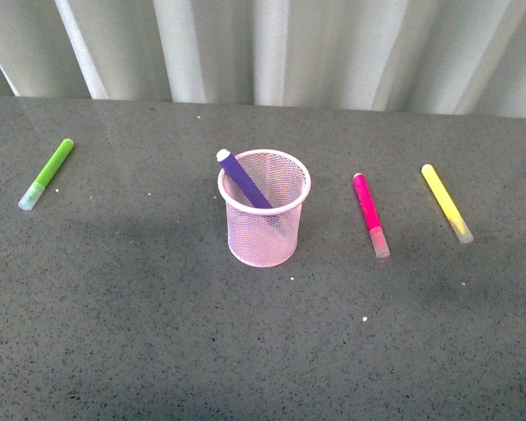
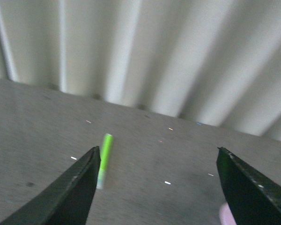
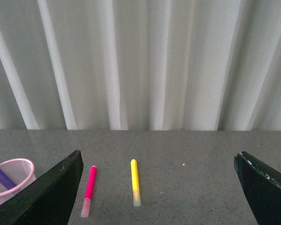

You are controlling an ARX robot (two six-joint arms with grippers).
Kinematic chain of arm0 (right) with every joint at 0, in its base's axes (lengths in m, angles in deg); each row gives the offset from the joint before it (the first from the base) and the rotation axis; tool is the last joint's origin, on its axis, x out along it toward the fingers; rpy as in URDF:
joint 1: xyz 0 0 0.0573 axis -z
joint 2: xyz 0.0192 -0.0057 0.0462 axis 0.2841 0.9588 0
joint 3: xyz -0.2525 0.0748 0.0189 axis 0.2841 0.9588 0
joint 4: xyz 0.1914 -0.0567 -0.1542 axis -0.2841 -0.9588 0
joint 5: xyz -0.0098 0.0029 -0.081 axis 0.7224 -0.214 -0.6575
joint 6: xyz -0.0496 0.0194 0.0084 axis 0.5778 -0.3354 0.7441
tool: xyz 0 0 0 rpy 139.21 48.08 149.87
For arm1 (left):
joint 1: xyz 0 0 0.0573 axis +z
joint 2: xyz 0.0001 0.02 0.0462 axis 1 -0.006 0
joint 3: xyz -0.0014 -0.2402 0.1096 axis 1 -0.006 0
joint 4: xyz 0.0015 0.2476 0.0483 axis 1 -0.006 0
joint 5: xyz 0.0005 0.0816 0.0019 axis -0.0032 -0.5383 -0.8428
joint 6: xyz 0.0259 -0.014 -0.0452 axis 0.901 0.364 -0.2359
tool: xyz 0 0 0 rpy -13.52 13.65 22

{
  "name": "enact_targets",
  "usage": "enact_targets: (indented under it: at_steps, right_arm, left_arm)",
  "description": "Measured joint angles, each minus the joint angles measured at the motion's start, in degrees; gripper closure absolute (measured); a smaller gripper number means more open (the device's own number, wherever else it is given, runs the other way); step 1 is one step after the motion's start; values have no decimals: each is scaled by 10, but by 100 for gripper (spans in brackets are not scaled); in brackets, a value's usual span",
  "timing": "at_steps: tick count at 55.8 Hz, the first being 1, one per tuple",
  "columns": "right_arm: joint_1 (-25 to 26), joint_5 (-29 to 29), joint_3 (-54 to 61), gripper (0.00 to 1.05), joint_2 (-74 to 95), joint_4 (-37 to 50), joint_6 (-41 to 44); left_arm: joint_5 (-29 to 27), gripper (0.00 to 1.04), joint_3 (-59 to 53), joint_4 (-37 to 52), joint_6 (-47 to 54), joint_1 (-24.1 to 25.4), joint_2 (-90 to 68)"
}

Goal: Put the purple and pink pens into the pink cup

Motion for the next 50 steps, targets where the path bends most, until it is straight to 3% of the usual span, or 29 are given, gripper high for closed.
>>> enact_targets:
  at_steps: [12, 15, 26, 31, 50]
  right_arm:
    - [0, 0, 0, 7, 0, 0, 0]
    - [0, 0, 0, 7, 0, 0, 0]
    - [0, 0, 0, 7, 0, 0, 0]
    - [0, 0, 0, 7, 0, 0, 0]
    - [0, 0, 0, 7, 0, 0, 0]
  left_arm:
    - [-54, 94, -74, -7, 44, -53, 106]
    - [-64, 101, -84, -11, 44, -60, 118]
    - [-88, 101, -95, -76, 49, -85, 189]
    - [-138, 101, -95, -111, 49, -127, 230]
    - [-141, 101, -95, -210, 49, -141, 335]
